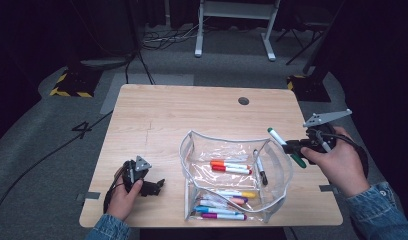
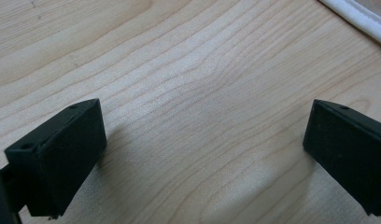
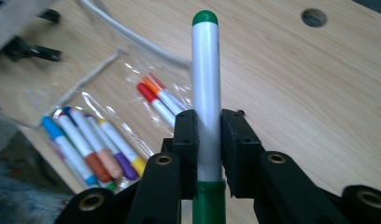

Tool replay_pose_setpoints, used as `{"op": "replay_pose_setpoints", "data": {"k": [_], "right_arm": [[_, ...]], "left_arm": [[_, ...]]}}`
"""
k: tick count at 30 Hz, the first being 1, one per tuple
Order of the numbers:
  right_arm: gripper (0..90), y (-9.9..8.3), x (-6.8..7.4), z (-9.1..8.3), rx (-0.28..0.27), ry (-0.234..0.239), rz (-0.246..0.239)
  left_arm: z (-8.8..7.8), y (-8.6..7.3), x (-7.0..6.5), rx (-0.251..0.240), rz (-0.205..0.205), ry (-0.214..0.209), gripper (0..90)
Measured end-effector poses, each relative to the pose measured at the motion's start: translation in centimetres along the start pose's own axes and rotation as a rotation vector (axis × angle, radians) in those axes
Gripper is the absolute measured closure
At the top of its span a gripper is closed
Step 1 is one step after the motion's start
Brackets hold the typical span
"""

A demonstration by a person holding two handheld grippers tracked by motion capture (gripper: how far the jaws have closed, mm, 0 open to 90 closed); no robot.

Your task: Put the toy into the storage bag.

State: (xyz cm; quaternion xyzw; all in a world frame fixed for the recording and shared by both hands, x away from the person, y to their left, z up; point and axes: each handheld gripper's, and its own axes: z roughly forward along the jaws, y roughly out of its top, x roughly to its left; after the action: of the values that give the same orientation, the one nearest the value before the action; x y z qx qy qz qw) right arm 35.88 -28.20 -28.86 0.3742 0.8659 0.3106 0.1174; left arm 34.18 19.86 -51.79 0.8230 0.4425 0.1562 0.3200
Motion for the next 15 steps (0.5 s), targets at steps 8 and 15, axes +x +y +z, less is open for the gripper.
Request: {"op": "replay_pose_setpoints", "data": {"k": [8,15], "right_arm": [[77.0,3.0,3.6,0.0,0.019,0.081,-0.116],[77.0,3.9,6.4,2.8,0.101,0.158,-0.217]], "left_arm": [[0.0,0.0,0.0,0.0,0.0,0.001,0.0],[0.0,0.0,0.0,0.0,0.0,0.0,0.0]]}}
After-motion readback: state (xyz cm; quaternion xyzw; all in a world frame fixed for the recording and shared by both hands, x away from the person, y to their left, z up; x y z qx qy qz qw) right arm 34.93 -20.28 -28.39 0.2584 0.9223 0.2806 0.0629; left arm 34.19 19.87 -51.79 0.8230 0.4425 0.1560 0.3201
